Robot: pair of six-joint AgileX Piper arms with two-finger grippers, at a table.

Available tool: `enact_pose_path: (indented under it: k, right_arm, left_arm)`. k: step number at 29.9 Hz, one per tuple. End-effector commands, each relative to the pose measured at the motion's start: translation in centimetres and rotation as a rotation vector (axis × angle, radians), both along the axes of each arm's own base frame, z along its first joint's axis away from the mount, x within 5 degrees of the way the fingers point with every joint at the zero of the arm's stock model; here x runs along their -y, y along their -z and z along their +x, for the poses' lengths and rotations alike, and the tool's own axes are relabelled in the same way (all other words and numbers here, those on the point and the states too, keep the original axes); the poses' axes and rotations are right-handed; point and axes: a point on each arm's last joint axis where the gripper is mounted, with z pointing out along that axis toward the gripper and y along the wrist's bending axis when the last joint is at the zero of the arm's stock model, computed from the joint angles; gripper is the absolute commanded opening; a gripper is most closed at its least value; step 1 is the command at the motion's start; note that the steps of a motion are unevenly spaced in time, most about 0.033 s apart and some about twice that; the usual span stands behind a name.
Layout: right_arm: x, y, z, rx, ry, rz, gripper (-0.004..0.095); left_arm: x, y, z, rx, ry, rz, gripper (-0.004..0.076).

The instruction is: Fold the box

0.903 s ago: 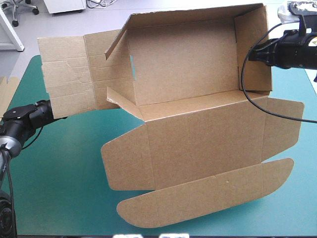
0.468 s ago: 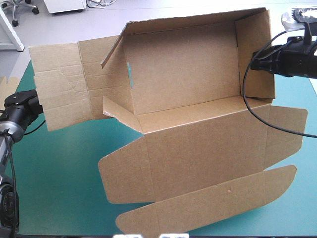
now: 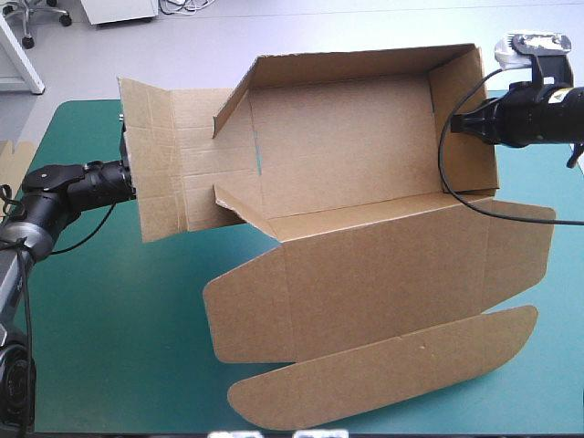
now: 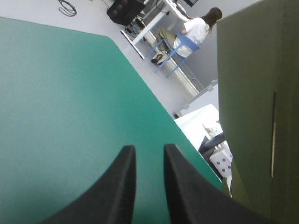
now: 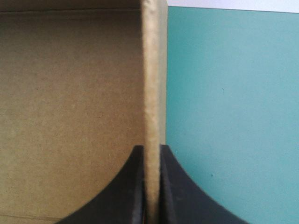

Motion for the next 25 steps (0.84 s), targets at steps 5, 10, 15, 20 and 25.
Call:
enact_pose_path:
  k: [5, 10, 15, 20, 25]
  right_arm:
    - [-0.1, -0.5, 0.8, 0.047, 0.030, 0.034, -0.0003]
    - [0.2, 0.3, 1.8, 0.022, 0.050, 0.017, -0.0003]
    - [0.1, 1.0, 2.6, 0.000, 0.051, 0.008, -0.0003]
    - [-0.6, 1.0, 2.7, 0.008, 0.040, -0.009, -0.0003]
    - [-0.6, 1.0, 2.7, 0.011, 0.040, -0.012, -0.0003]
  left_arm:
    - [0.8, -2.5, -1.9, -0.002, 0.112, -0.055, 0.0426]
    - [0.8, -3.1, -2.2, 0.011, 0.107, -0.078, 0.0431]
    - [0.8, -3.4, -2.2, 0.018, 0.100, -0.106, 0.0430]
    - [1.4, -3.6, -2.3, 0.023, 0.114, -0.135, 0.0430]
    - [2.8, -3.7, -2.6, 0.021, 0.155, -0.146, 0.0430]
